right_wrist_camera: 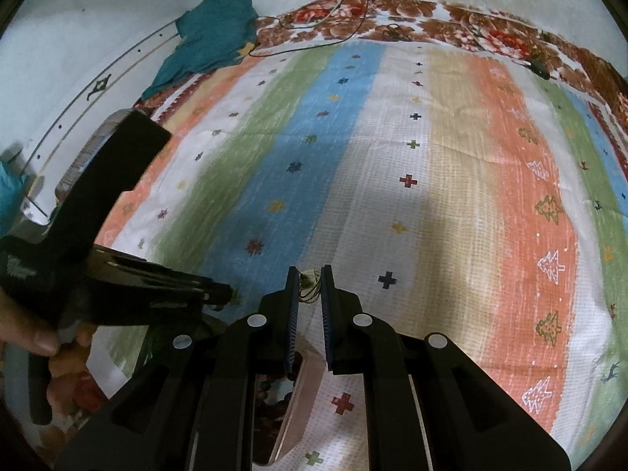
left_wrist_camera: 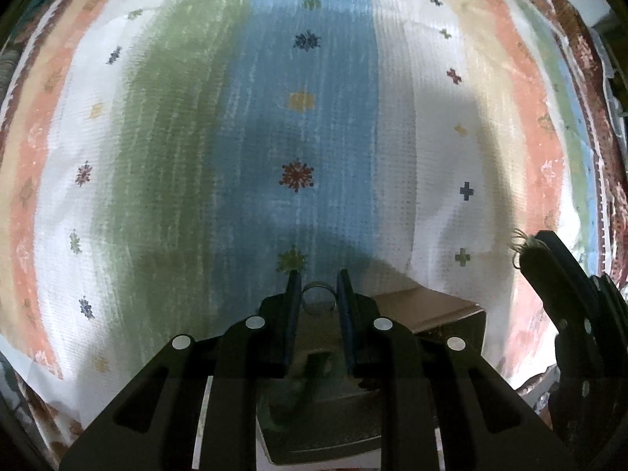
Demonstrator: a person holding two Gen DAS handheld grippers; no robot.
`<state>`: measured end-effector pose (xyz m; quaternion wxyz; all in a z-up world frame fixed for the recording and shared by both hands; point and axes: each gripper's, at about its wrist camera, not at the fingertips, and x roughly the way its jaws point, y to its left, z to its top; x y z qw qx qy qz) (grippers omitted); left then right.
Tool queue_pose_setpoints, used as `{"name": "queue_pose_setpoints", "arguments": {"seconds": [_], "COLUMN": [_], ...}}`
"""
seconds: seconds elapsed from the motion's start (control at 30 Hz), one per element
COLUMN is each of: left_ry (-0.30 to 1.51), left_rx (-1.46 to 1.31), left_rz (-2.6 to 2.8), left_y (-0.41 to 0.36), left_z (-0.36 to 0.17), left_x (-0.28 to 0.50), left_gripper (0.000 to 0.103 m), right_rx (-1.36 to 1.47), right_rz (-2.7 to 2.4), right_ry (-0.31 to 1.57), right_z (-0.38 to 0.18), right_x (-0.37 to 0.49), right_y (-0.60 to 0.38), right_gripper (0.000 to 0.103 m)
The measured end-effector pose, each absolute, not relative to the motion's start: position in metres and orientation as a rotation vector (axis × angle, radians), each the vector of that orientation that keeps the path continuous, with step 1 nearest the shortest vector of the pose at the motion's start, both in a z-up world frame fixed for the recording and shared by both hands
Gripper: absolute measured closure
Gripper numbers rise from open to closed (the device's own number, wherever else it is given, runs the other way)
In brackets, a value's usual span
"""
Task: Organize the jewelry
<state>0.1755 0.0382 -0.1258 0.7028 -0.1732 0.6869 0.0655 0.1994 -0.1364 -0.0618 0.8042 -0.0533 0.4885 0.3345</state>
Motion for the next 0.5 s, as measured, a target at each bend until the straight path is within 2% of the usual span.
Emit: {"name": "queue_pose_setpoints", "arguments": {"seconds": [0.5], "left_ry": [1.384], "left_rx": [-0.302], "left_rz": [0.182], "left_y": [0.047], "left_z": [-0.082], "left_x": [0.143], "left_gripper": [0.085], "right_rx": [-0.136], "right_rz": [0.715], "right_ry": [1.046], "right_z": [-0.064], "right_x": [0.195], "right_y": [-0.131], "right_gripper": [0.091]}}
